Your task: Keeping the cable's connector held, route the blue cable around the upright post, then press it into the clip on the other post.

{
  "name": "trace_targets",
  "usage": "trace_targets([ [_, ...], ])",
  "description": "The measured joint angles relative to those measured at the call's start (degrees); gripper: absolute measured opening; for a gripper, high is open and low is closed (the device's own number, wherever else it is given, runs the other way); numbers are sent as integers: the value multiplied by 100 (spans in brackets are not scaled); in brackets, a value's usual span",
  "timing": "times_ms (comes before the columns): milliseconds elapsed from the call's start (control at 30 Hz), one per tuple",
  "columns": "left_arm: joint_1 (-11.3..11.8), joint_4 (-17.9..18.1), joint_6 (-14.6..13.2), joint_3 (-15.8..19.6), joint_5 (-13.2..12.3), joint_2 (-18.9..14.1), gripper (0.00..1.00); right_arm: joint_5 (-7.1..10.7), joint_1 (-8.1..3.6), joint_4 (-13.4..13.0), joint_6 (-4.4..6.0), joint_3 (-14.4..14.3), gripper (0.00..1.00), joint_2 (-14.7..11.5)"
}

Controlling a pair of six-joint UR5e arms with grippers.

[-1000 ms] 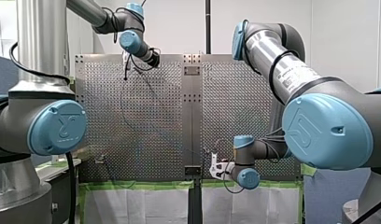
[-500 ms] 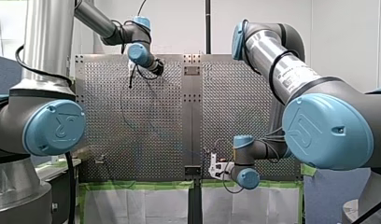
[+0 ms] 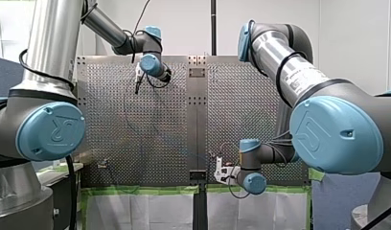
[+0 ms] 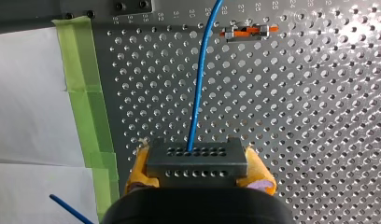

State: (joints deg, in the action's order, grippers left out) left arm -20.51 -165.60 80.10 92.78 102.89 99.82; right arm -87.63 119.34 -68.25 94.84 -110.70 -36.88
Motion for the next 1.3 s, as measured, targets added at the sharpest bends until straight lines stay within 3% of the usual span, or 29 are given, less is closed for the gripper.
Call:
trace_targets([
  [400, -69, 380, -538, -31, 583, 512, 99, 5, -2, -5, 8, 0, 0, 0],
  [700, -151, 703, -940, -99, 1011, 702, 99, 41, 3, -5, 9, -1, 0, 0],
  [1300, -39, 814, -1269, -320, 1922, 995, 99, 44, 11, -5, 9, 2, 0, 0],
])
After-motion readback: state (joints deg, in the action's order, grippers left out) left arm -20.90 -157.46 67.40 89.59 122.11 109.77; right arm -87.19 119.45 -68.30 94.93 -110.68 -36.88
